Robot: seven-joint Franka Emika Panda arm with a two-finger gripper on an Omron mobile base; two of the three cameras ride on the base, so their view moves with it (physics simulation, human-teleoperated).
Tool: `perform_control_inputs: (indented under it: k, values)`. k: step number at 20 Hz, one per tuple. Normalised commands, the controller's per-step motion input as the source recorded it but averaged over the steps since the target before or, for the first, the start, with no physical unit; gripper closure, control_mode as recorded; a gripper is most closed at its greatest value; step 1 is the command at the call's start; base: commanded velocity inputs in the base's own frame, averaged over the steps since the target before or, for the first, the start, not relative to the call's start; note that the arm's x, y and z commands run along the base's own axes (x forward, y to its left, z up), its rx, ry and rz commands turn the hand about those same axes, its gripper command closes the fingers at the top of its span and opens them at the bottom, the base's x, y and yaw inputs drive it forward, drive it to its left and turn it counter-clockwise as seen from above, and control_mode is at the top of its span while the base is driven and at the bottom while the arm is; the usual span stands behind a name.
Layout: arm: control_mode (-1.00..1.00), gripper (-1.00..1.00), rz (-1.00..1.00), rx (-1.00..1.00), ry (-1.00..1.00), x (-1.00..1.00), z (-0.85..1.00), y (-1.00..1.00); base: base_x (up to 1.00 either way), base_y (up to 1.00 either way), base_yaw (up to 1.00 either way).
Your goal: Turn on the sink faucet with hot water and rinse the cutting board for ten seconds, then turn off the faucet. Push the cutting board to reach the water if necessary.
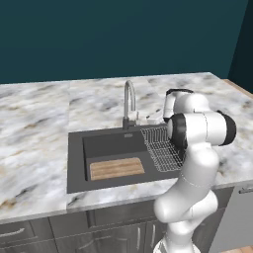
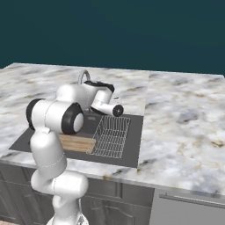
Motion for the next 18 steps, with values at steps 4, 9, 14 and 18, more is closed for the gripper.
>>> perform_control_inputs:
  k: [4, 9, 14, 18]
  values:
    - [-1.0, -1.0, 0.01, 0.0, 0.0, 0.2, -0.06, 0.0, 0.0, 0.0, 0.0]
    - [-1.0, -1.0, 0.01, 0.0, 0.0, 0.21, -0.06, 0.0, 0.0, 0.0, 0.0]
    - [-1.0, -1.0, 0.01, 0.0, 0.0, 0.26, -0.14, 0.0, 0.0, 0.0, 0.0]
    - [-1.0, -1.0, 0.01, 0.0, 0.0, 0.18, -0.15, 0.0, 0.0, 0.0, 0.0]
